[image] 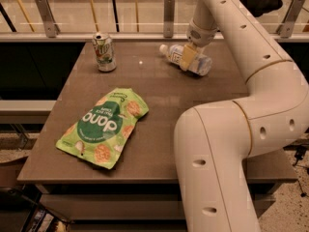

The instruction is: Pick blue plastic bottle

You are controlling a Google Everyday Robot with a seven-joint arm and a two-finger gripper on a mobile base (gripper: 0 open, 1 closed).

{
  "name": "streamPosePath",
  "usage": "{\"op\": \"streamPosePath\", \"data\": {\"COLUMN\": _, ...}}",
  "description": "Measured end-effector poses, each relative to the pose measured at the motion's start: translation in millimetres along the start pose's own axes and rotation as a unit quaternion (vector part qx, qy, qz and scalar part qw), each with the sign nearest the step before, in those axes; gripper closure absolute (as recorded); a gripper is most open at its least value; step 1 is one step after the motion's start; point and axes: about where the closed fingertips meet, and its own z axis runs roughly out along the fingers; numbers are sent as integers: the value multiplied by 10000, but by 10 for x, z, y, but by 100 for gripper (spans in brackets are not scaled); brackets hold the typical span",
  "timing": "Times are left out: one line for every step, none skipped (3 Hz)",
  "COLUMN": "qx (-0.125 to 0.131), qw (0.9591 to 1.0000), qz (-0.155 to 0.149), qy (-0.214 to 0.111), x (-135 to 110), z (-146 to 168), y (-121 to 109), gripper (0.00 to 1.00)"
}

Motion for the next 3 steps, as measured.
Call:
{"op": "streamPosePath", "data": {"qx": 32, "qw": 10000, "qz": -3, "qy": -52, "x": -40, "z": 45, "y": -22, "gripper": 87}}
{"op": "streamPosePath", "data": {"qx": 33, "qw": 10000, "qz": -3, "qy": -53, "x": -43, "z": 37, "y": -22, "gripper": 100}}
{"op": "streamPosePath", "data": {"qx": 123, "qw": 9999, "qz": -11, "qy": -77, "x": -95, "z": 18, "y": -37, "gripper": 100}}
